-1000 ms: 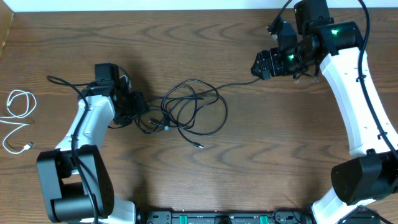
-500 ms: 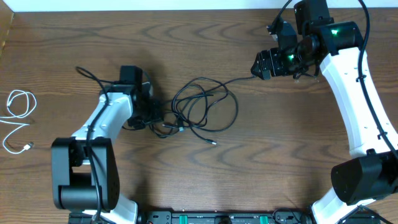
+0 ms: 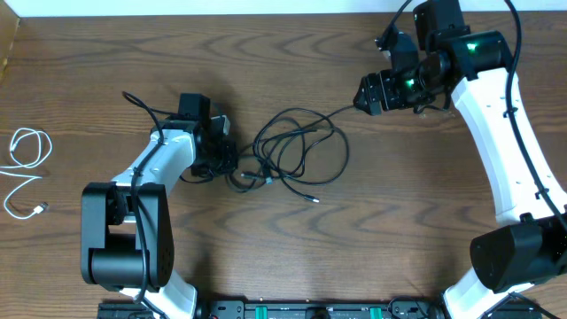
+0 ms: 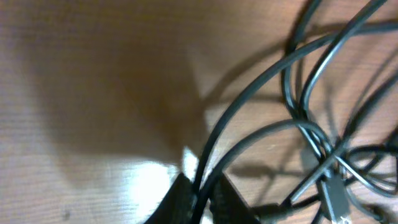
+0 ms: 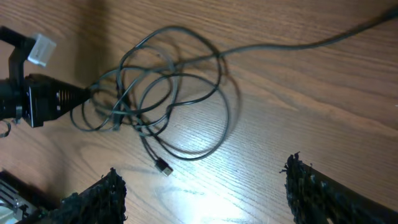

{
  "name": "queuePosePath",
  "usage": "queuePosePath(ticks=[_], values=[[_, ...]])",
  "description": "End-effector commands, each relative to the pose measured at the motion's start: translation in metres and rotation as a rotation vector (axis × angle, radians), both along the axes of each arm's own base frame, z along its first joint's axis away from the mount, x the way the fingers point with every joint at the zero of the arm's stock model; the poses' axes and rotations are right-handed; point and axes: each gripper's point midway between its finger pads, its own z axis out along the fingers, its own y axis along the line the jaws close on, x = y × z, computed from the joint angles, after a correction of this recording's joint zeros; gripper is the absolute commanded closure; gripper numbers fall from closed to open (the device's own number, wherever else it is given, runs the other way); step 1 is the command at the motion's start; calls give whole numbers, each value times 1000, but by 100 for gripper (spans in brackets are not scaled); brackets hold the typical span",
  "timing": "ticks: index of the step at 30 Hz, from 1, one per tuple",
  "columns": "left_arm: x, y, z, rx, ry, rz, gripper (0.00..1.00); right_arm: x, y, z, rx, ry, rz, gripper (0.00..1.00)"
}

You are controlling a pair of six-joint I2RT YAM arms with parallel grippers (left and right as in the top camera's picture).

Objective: Untangle cables

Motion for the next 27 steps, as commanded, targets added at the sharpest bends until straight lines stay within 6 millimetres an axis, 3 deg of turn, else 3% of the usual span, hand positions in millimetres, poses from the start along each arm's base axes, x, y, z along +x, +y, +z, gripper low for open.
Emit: queuePosePath(ticks=[1,4,7,10,11,15,20,27], values=[[9,-30,13,-176,-43,-42,92,-1,3,-3,-6,2,20,19],[26,-47,43,-291,-113,-51,92,-1,3,-3,-6,2,19,19],[50,-53,85,-342,-211,-17,92,-1,3,-3,-6,2,19,19],[68,-61,141,-413,-348,-17,93,-1,3,-3,-6,2,19,19],[74,-64,171,-451,-420,-16,92,0,3,-3,-6,1,19,19],[76,-66,232,-517,-569,10,92,2,3,-2,-3,-10,19,19],[68,-67,277,-550,-686,2,92,6,10,2,36,-28,23,18],[62,-91,314,-637,-771,-39,92,9,36,-2,119,-8,66,21]])
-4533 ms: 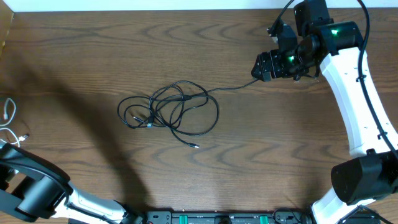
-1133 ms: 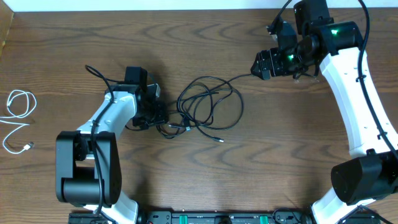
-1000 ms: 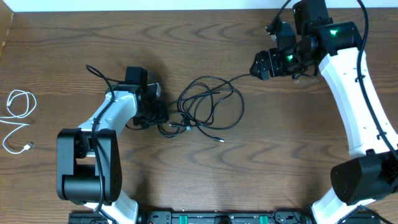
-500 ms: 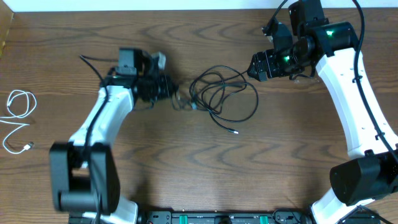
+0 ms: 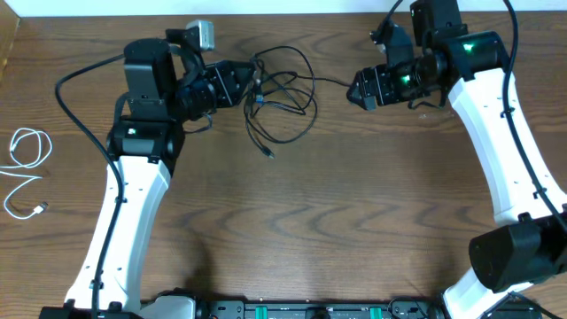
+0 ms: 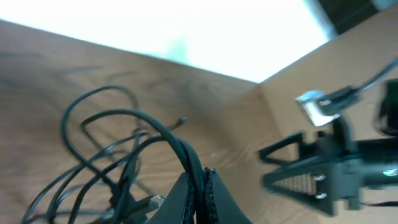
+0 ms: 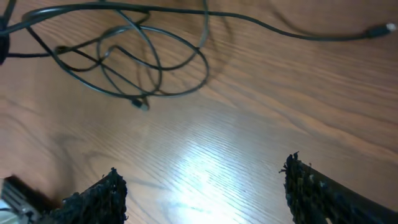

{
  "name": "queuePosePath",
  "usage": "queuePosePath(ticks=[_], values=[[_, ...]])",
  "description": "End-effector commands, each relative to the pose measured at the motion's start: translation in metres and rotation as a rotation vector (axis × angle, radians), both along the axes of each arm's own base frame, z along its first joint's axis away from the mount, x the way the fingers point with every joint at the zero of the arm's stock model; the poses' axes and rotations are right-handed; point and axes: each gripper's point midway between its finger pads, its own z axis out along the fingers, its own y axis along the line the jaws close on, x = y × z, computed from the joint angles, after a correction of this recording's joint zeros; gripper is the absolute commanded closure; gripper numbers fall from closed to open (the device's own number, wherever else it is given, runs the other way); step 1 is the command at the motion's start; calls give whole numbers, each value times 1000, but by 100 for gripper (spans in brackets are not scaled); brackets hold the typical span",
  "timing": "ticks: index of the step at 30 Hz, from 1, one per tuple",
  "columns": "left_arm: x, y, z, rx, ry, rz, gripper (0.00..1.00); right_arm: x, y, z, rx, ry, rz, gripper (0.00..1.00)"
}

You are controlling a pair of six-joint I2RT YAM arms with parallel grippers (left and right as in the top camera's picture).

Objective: Untangle cables

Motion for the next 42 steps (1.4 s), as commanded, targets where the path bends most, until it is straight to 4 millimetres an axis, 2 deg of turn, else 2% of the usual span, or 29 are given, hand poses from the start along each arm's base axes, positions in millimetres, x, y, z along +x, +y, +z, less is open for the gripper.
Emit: queuePosePath(ticks=[1,6,9,13,18,19,22,23,30,32,35,36,38,42], values=[[-7,-21,29,-66,-59,-54,92,-3,23,-13,64,60,47,23],[-6,-33,47,-111,-113,-71,92,-2,42,-23,123,104,72,27],[-5,-33,56,-142,-125,-63,92,3,49,-32,139,141,26,31],[-4,-33,58,-143,-134,-64,92,11,63,-49,164,213,-56,39],[-4,-33,58,-143,-135,-62,92,10,78,-80,149,294,-78,59],[-4,-33,58,-143,-135,-61,92,9,80,-87,143,312,-77,66],[-2,-31,57,-138,-137,-49,92,6,81,-98,130,345,-80,96],[-1,-29,57,-136,-138,-43,92,6,81,-98,127,348,-82,99],[4,-19,55,-131,-134,-8,92,14,67,-92,143,341,-122,99],[4,-19,55,-130,-134,-9,92,14,66,-91,157,347,-122,86],[4,-19,54,-130,-129,-9,92,13,69,-90,166,348,-115,54],[4,-19,54,-130,-129,-9,93,12,72,-90,167,351,-115,49],[3,-19,54,-130,-129,-9,92,10,78,-89,171,354,-112,43],[3,-20,54,-130,-128,-11,92,5,94,-88,173,344,-83,43]])
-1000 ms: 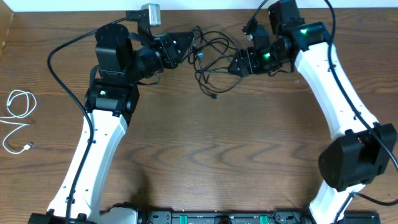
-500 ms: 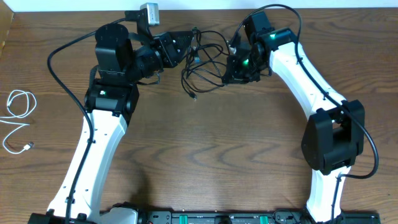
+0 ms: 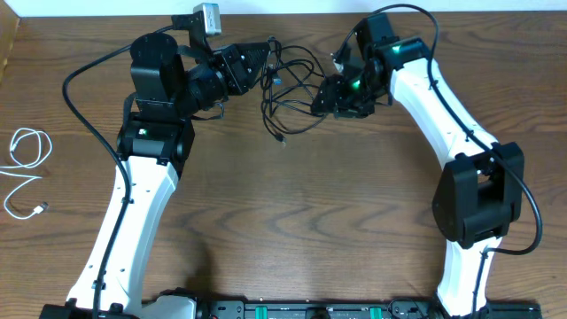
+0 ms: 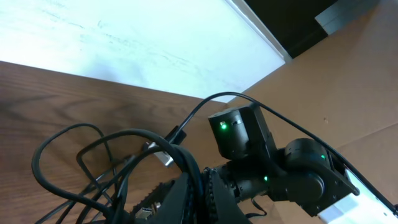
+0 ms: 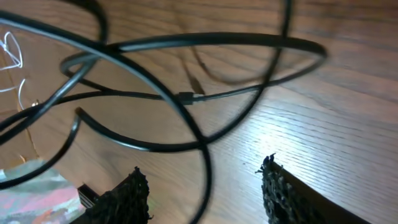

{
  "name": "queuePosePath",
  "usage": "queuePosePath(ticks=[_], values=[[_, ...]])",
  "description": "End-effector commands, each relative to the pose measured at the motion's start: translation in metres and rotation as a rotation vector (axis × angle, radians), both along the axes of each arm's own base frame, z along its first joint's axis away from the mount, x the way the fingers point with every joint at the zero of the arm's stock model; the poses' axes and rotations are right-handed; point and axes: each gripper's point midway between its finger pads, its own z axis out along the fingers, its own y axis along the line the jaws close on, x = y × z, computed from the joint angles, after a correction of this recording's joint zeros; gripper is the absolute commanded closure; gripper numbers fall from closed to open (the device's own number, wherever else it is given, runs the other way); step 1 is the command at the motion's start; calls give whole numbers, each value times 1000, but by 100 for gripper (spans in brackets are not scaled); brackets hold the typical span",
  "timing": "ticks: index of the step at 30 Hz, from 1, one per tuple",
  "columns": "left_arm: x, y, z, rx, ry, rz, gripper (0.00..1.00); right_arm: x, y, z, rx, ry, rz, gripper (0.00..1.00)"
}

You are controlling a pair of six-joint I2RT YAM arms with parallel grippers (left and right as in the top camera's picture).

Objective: Untangle cables

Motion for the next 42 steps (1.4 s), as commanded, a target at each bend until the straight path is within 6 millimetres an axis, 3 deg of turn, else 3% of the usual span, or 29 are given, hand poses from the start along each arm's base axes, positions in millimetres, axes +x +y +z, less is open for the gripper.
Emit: queuePosePath(ticks=[1,6,11,18,22,30,34,36,42], values=[[-2,2,14,-3,-39,6,92,-10,21,11,29,-11,31,44],[-1,3,14,0,-41,13,92,-14,25,6,-14,-14,32,56],[8,16,2,52,-16,107,92,-19,10,-1,-74,15,28,99],[17,50,-41,239,76,286,92,-16,-26,6,-93,13,28,99],[14,73,-72,406,141,360,92,-2,-53,36,-74,-72,-20,99],[-4,108,-143,645,377,428,92,13,-124,138,-70,-350,-156,99],[-5,109,-166,703,425,388,92,10,-157,182,-68,-460,-237,99],[-3,108,-185,721,472,372,92,3,-185,222,-74,-557,-307,99],[0,122,-221,805,558,402,93,-13,-225,282,-95,-710,-412,99]])
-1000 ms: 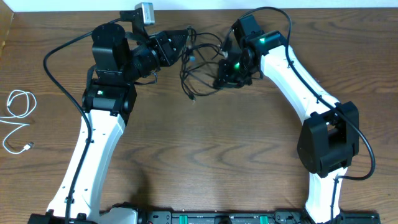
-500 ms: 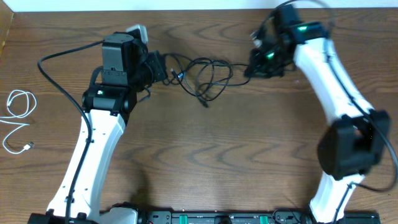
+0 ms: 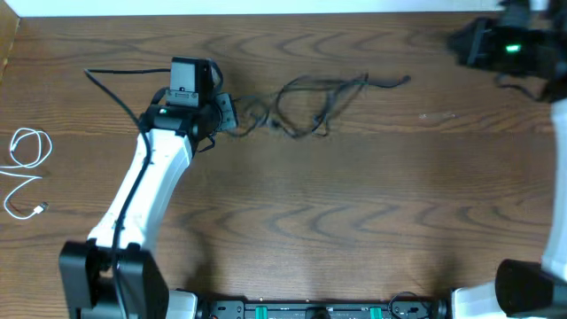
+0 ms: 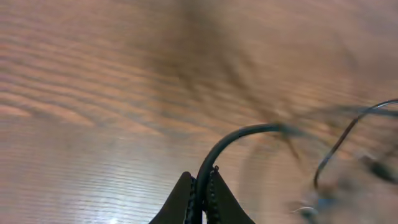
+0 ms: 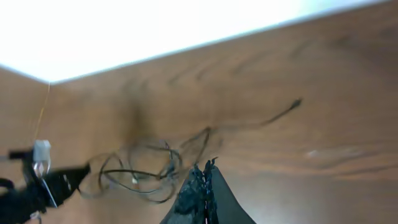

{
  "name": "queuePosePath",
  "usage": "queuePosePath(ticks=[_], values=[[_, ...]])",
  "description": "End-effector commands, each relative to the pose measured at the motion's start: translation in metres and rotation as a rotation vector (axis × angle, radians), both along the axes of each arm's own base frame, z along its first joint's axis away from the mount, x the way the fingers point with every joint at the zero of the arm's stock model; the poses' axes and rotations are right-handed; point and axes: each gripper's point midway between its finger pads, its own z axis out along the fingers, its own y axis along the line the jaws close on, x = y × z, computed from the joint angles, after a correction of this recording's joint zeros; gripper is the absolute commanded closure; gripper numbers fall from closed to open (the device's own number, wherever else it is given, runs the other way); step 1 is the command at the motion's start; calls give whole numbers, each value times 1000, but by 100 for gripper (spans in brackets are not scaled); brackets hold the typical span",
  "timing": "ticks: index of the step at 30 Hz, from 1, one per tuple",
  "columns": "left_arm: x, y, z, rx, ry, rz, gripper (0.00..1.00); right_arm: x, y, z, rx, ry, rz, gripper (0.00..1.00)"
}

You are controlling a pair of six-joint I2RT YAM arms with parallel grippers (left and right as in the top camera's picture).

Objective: Untangle cables

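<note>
A black cable tangle (image 3: pixel 306 99) lies stretched along the far middle of the table, and one free end (image 3: pixel 405 81) points right. My left gripper (image 4: pixel 202 186) is shut on a black cable strand (image 4: pixel 239 134) at the tangle's left end, low over the wood; overhead shows the left gripper (image 3: pixel 223 113) there. My right gripper (image 5: pixel 203 177) is shut with nothing visible between its fingers, high at the far right and well away from the tangle (image 5: pixel 140 169). The free end (image 5: pixel 295 102) also shows in the right wrist view.
A coiled white cable (image 3: pixel 25 168) lies at the table's left edge. The left arm's own lead (image 3: pixel 115 75) loops behind its wrist. The right arm (image 3: pixel 518 53) sits at the far right corner. The wooden table (image 3: pixel 310 221) spreads in front.
The tangle was bunched and lifted at the table's back between both grippers; now it lies stretched out. My left gripper has moved down and left, still gripping. My right gripper has shut and moved to the far right.
First my left gripper was shut on a strand beside the tangle at mid-table, the right open far off. Then the left held the tangle up at the back. Then the open right gripper was among its loops. Now the tangle lies drawn out flat.
</note>
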Motion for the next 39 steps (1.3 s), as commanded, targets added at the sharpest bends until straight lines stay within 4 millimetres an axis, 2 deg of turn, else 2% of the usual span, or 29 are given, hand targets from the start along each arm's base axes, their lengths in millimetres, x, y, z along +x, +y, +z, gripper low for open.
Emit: queuePosePath(ticks=[1,5,8,12,15,17,20,22,25,30,34,37,39], values=[[3,18,-23,99,53,34,92,-18,-27,52,-37,-141,-68,99],[2,20,-46,119,113,38,92,-29,-49,75,-51,-197,-131,99],[0,20,-57,122,146,36,92,-36,-52,78,-31,-192,-130,99],[2,17,-55,109,134,29,92,-39,-47,64,-26,-133,-111,99],[9,-1,-49,17,101,-19,92,-38,-40,54,-20,-92,-89,99],[15,-19,-35,-76,50,-75,93,-37,-31,47,-21,-69,-60,99],[26,-52,3,-239,-72,-186,92,-36,-18,37,-20,-34,-17,98],[30,-76,43,-369,-185,-279,92,-35,-9,31,-21,-13,13,98],[31,-96,105,-527,-336,-344,93,-32,7,21,-17,20,55,99],[23,-98,199,-664,-566,-327,93,-24,35,3,-13,70,131,99],[6,-96,261,-702,-748,-364,92,-18,53,-11,-11,107,177,99],[-6,-93,293,-726,-839,-372,92,-14,69,-21,-12,129,216,99],[-10,-91,304,-748,-866,-364,92,-14,82,-26,-15,139,249,98]])
